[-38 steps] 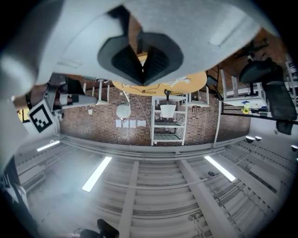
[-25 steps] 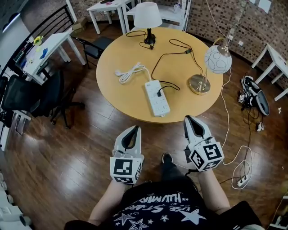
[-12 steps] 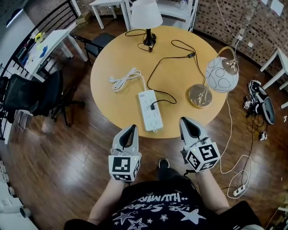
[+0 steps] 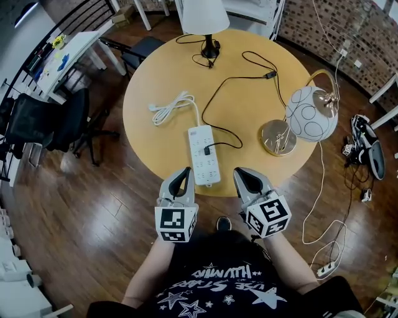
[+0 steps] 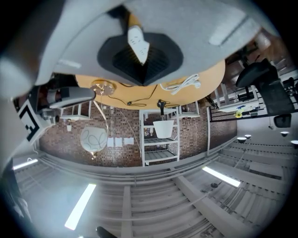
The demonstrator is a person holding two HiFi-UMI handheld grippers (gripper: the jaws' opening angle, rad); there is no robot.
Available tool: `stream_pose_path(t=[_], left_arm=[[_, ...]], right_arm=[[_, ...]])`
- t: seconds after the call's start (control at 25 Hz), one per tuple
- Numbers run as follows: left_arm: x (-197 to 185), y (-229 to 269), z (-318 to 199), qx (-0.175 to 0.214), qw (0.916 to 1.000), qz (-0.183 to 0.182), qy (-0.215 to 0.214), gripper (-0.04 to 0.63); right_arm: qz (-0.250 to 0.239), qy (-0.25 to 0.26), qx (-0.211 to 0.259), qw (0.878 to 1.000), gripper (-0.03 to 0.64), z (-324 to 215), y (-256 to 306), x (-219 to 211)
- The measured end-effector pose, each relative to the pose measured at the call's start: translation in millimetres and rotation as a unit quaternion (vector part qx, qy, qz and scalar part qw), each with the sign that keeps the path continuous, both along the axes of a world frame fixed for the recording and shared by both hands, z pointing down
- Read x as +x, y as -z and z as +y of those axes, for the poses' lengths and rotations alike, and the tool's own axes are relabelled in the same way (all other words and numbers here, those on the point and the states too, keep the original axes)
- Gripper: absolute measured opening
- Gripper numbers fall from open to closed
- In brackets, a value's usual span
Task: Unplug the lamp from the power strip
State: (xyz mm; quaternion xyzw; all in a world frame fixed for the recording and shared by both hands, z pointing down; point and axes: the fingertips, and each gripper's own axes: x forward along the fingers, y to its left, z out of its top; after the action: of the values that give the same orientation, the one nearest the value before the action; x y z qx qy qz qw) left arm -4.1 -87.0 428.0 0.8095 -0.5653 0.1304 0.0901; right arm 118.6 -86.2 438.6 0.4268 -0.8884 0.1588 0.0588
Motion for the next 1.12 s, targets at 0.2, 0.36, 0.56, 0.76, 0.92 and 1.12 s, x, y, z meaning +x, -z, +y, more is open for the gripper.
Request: stream_pose_path(t=[0.2, 0.36, 0.56, 0.76, 0.92, 1.12], left_arm=[[-1, -28, -12, -0.027, 0.9995, -0.014, -0.007, 0.003], [-5, -57, -24, -0.050, 0.9976, -0.042, -0.022, 0.003], [-2, -91, -35, -0.089, 0.9912, -0.078, -0.060, 0.003], [8, -115, -45, -0.112, 0.9801, -0.125, -0.107, 0.003], [14, -132, -51, -0.122, 0.9709, -0.155, -0.136, 0.003], [17, -137, -55, -0.106, 0.9658, -0.174, -0.161, 0.003]], right_arm=[[0.024, 0.017, -0.009, 1.000, 0.008, -10, -18, -25], [0.036, 0.007, -0.018, 0.999, 0.008, -22, -28, -35], [0.058, -0.012, -0.034, 0.998, 0.008, -35, -42, -42], [0.064, -0.021, -0.046, 0.997, 0.008, -46, -51, -47], [0.066, -0.021, -0.054, 0.996, 0.008, -54, -59, -53], [0.080, -0.006, -0.070, 0.994, 0.008, -61, -73, -62]])
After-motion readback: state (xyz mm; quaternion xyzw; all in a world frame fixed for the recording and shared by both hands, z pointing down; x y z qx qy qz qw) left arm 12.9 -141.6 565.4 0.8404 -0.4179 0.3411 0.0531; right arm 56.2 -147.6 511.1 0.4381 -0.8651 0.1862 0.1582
